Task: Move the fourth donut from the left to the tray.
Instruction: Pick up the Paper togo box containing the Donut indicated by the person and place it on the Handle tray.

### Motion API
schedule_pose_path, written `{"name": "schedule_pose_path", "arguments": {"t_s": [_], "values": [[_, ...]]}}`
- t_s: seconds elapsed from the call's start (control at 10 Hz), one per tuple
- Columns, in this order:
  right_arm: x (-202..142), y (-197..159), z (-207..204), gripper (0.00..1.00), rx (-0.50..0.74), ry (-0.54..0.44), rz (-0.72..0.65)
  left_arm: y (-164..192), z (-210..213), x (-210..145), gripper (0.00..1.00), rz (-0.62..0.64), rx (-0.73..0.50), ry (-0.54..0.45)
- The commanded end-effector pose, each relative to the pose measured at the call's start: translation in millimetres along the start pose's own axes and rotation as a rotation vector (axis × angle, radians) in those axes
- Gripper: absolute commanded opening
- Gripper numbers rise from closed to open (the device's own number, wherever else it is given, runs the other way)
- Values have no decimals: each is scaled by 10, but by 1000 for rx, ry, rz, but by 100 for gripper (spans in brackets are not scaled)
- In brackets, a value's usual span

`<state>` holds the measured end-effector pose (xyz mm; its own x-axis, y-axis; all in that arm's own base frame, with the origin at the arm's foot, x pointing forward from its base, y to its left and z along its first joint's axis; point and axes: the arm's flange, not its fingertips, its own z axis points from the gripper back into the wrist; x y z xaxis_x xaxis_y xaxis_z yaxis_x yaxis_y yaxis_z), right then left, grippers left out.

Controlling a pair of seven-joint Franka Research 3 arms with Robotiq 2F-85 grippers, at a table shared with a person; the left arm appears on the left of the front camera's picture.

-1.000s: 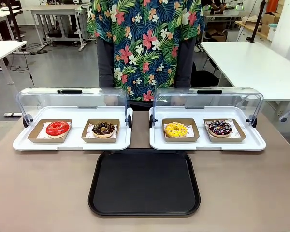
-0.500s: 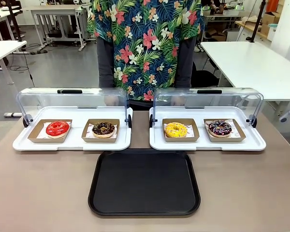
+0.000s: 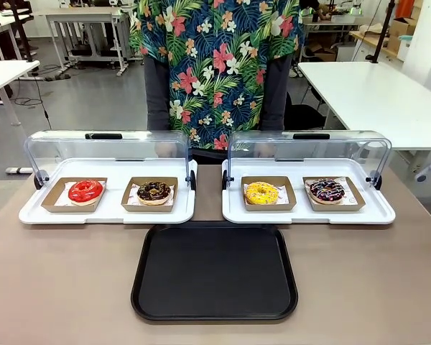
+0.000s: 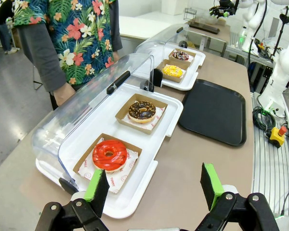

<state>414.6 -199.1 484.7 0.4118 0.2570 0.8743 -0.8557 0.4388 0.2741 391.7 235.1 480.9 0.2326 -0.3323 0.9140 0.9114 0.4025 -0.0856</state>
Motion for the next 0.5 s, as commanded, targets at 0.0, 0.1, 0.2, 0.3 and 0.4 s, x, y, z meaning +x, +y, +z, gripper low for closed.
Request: {"name": "schedule_pose_path", "arguments": {"t_s": [0.0, 0.1, 0.2, 0.3, 0.4], "values": [[17, 1, -19, 100, 2, -25, 14, -15, 12, 13, 100, 6, -9, -8], [17, 1, -19, 100, 2, -25, 14, -15, 12, 13, 100, 6, -9, -8], [17, 1, -19, 100, 2, -25, 14, -15, 12, 13, 100, 6, -9, -8], [17, 1, -19, 100, 2, -25, 14, -15, 12, 13, 100, 6, -9, -8], [17, 1, -19, 100, 2, -25, 14, -15, 12, 13, 100, 6, -9, -8]]}}
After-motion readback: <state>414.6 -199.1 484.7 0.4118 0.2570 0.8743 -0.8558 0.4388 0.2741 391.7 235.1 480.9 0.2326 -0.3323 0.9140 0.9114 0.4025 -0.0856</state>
